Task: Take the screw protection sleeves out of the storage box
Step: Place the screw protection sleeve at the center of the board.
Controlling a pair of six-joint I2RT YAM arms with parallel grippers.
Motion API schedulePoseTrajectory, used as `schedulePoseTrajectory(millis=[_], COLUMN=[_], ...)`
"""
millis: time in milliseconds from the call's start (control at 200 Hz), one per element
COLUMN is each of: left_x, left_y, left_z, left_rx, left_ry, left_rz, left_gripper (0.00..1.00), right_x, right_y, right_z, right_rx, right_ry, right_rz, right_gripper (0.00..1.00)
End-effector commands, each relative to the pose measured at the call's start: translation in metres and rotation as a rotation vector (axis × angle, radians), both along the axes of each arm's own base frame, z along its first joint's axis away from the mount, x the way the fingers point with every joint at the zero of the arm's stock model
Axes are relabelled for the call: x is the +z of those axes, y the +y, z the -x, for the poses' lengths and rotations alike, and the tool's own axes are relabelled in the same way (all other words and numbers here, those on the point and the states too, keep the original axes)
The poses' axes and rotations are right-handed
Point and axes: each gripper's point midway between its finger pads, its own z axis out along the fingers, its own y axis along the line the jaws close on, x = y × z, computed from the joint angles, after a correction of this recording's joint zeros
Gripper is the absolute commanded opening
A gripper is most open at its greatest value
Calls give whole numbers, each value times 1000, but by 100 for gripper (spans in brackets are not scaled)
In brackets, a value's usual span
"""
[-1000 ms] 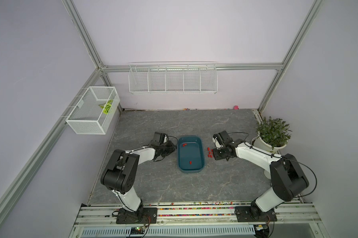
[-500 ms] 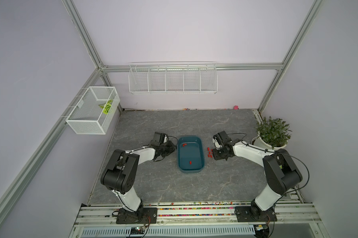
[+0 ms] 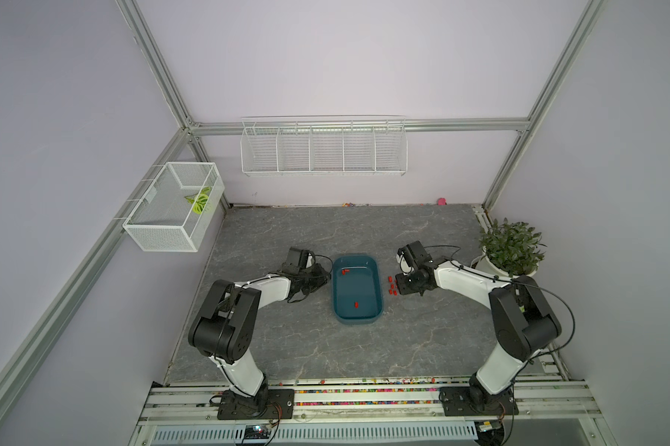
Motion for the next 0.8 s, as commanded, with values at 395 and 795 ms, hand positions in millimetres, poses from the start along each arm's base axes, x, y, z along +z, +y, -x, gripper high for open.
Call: schedulePoseTrajectory(millis=[395,795], left_x=[4,4], left_y=[-3,-3], left_z=[-7,-7], left_rx=[-10,-8], left_ry=[-19,-19], left_rz=[5,3], left_gripper=[31,31], right_x=[11,69], right_y=[-4,27], right_z=[-4,5], right_rx=[0,69], right_ry=[-22,-80], right_rz=[19,-53], right_gripper=[24,35])
